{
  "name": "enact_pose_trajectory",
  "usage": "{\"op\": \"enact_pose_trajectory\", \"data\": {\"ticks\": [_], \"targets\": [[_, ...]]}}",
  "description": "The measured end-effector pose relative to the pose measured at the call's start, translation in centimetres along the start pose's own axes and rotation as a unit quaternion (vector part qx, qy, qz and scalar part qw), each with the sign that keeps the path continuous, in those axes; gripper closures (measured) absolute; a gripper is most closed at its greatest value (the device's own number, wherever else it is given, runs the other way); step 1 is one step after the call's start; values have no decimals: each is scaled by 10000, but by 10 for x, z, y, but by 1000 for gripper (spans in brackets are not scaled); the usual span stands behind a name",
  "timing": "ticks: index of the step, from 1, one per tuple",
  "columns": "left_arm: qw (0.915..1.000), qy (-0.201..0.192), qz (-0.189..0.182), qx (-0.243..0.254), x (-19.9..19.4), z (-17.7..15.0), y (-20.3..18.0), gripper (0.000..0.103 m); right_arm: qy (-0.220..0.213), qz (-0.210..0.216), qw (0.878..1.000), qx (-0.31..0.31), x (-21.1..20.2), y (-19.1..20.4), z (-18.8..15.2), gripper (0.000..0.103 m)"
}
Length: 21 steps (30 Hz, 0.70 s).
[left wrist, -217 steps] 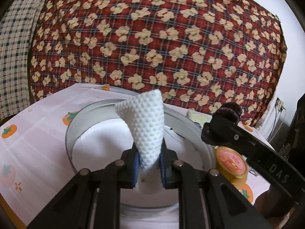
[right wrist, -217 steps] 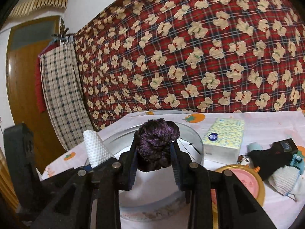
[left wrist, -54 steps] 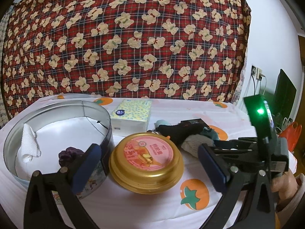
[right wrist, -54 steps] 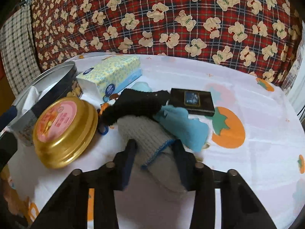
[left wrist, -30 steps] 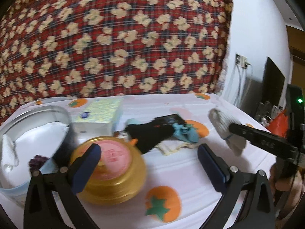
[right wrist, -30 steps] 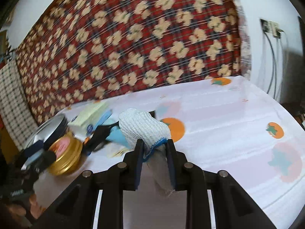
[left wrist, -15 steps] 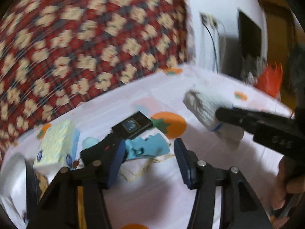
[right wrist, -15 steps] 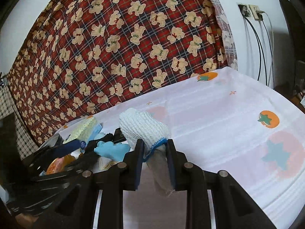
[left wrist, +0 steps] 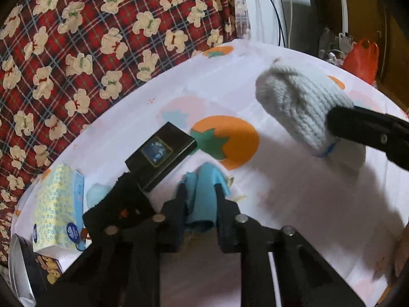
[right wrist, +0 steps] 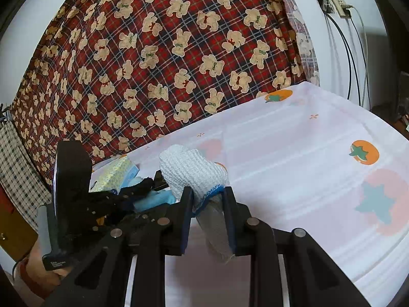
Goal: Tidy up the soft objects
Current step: 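Grasp the white knit glove with the right gripper while the left gripper approaches the blue cloth, then grasp the blue cloth with the left gripper and lift it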
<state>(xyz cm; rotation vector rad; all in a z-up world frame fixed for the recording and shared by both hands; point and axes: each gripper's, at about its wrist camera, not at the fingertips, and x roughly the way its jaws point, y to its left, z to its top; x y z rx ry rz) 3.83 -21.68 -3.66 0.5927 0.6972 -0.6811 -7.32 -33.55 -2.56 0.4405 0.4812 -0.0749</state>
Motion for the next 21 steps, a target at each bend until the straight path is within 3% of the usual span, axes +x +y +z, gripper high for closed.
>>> {"op": "enact_pose_trajectory", "data": {"ticks": [2, 4, 5, 8, 11, 16, 18, 21], "targets": [[9995, -305, -75, -101, -9, -2, 2, 91, -10, 6, 10000, 13, 0, 0, 0, 77], [9956, -709, -509, -347, -25, -3, 8, 91, -28, 9, 10000, 49, 1, -2, 0, 77], [9902, -961, -846, -561, -35, -6, 14, 91, -30, 8, 10000, 62, 1, -3, 0, 77], [9751, -1407, -1374, -1026, -55, -11, 26, 91, -36, -3, 9999, 97, 1, -4, 0, 77], [9724, -1476, -1387, -1158, -60, -14, 30, 91, -73, -28, 9999, 101, -1, -4, 0, 77], [9571, -1711, -1743, -1559, -75, -27, 39, 91, -151, -102, 9998, 75, -4, -4, 0, 77], [9532, -1848, -1721, -1662, -83, -35, 39, 91, -173, -114, 9998, 56, -5, -3, 0, 77], [9554, -1964, -1485, -1631, -93, -45, 33, 91, -258, -202, 9995, -28, -8, 0, 0, 77]]}}
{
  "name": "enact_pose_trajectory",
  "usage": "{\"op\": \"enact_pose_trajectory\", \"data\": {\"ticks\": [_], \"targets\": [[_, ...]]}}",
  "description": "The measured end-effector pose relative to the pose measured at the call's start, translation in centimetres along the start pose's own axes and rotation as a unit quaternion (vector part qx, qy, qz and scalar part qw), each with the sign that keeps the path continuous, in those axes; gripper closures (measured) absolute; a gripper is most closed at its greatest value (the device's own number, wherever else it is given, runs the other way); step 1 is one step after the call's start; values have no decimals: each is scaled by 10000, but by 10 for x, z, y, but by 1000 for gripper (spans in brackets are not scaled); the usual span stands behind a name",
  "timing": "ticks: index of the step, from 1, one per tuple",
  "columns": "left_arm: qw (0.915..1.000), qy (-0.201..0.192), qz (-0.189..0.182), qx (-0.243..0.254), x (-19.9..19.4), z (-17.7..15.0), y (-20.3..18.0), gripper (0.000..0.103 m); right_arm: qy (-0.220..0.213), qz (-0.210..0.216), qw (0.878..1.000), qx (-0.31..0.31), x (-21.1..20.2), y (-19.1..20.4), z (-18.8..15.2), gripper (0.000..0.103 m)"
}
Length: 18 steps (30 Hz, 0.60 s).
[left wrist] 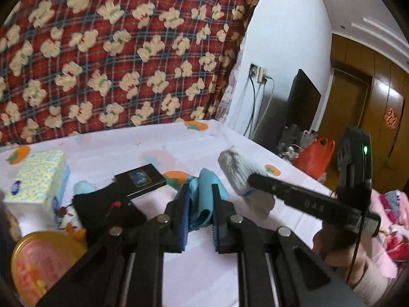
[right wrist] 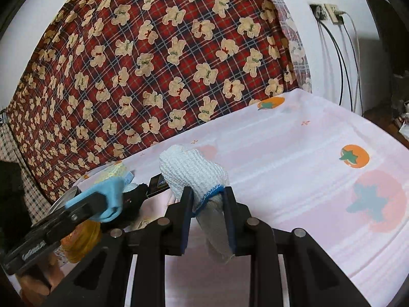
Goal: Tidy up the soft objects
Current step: 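Grasp the blue cloth with the left gripper and lift it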
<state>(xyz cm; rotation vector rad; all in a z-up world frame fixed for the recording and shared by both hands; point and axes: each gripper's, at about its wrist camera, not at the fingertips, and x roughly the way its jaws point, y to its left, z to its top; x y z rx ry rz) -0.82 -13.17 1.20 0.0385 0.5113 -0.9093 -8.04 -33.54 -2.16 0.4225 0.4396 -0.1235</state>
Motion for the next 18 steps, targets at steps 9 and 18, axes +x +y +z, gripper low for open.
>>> {"op": "enact_pose_trajectory", "data": {"ticks": [9, 18], "targets": [[9976, -288, 627, 15, -36, -20, 5, 91, -412, -300, 9965, -662, -15, 27, -4, 77], [9944, -481, 941, -34, -68, -33, 21, 91, -427, -40, 9967, -689, -22, 63, -22, 77]]}}
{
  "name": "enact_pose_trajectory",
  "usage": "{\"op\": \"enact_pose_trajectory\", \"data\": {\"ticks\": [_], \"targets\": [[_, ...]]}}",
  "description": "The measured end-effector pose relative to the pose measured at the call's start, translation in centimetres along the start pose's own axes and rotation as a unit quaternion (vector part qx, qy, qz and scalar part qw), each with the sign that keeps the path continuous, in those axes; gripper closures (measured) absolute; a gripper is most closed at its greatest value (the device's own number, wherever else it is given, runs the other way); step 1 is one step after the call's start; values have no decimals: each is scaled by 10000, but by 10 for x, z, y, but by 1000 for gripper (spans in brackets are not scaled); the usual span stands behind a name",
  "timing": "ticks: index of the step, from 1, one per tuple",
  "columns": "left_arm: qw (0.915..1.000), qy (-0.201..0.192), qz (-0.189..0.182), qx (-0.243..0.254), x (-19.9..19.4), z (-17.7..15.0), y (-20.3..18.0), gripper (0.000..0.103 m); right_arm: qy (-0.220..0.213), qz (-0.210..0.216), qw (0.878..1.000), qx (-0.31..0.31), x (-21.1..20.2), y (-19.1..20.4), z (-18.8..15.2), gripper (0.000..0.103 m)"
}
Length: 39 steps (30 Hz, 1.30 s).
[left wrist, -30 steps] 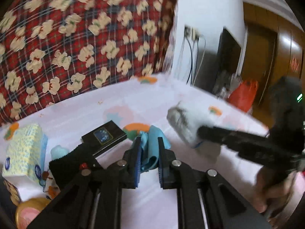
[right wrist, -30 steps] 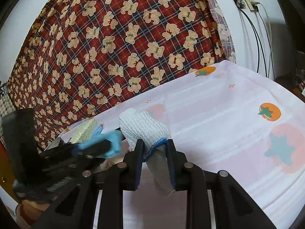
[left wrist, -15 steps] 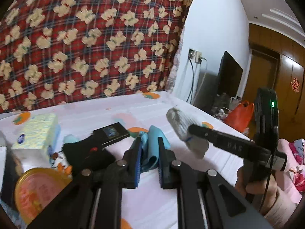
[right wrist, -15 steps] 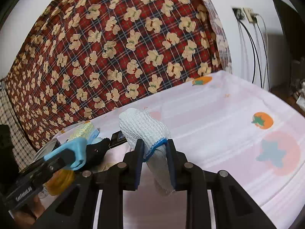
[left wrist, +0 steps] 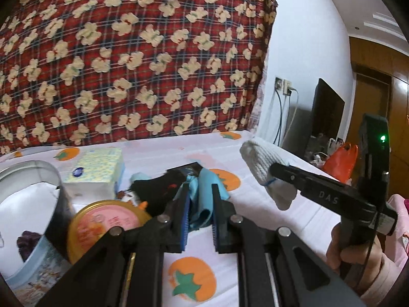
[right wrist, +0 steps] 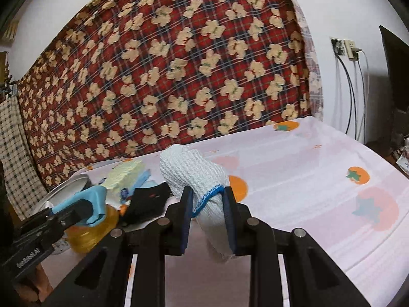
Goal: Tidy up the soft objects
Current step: 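Grasp the blue cloth with the left gripper and lift it, then carry the blue cloth and white glove over the silver tin with both grippers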
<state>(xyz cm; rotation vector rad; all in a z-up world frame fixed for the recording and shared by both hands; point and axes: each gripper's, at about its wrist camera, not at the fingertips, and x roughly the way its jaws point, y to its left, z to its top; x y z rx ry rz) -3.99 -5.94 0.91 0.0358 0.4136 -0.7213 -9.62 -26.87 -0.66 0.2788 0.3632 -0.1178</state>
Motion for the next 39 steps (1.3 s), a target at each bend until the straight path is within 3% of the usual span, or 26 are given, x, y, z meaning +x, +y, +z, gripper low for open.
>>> {"op": "enact_pose_trajectory", "data": {"ticks": [20, 39], "targets": [[9985, -222, 375, -323, -48, -11, 52, 91, 99, 433, 9990, -23, -8, 77, -18, 77], [9934, -331, 834, -712, -79, -16, 110, 91, 181, 933, 9941, -521, -3, 154, -22, 77]]}}
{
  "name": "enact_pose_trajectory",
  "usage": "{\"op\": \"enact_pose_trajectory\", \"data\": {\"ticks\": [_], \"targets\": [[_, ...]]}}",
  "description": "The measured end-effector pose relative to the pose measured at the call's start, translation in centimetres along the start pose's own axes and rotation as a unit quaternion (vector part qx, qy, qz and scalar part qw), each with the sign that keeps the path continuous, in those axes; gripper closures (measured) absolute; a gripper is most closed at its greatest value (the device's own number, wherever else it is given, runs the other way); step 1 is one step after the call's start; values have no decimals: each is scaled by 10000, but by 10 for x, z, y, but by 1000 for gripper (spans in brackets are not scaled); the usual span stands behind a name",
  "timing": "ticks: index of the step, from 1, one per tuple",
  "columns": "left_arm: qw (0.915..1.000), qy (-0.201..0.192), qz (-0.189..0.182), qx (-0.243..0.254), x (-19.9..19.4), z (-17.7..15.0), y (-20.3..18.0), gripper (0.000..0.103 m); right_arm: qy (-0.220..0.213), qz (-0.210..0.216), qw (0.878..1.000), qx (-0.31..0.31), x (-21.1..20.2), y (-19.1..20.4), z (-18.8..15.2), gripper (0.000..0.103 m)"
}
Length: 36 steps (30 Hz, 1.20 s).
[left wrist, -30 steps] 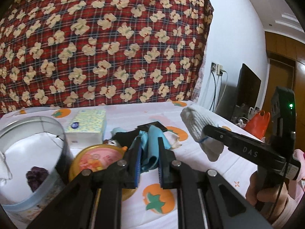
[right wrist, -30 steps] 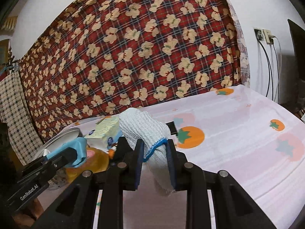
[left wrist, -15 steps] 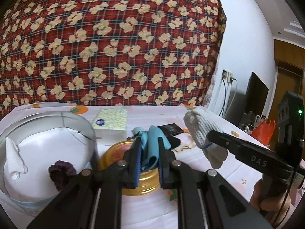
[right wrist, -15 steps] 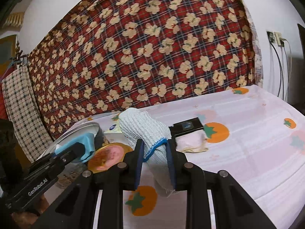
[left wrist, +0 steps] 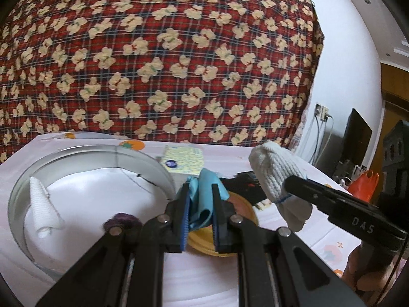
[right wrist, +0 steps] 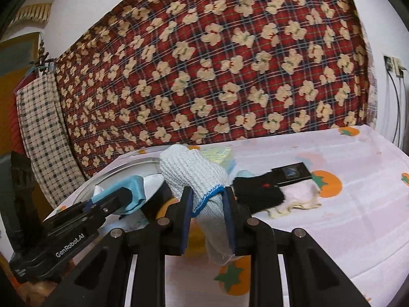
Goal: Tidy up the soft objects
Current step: 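Carry the blue cloth and white glove over the silver tin with both grippers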
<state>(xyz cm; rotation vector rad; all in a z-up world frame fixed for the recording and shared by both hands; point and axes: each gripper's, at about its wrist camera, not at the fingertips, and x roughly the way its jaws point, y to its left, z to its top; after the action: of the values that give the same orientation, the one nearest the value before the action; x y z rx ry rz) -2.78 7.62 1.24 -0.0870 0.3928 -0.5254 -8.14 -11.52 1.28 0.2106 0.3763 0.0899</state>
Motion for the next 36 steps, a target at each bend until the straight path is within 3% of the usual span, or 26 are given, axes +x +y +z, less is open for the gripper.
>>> {"op": "enact_pose_trajectory", "data": {"ticks": [24, 36], "targets": [[9961, -161, 641, -592, -22, 4, 75, 91, 84, 658, 9970, -389, 33, 78, 3, 77], [9904, -29, 1106, -826, -16, 10, 104, 91, 27, 835, 9946, -608, 60, 110, 6, 77]]}}
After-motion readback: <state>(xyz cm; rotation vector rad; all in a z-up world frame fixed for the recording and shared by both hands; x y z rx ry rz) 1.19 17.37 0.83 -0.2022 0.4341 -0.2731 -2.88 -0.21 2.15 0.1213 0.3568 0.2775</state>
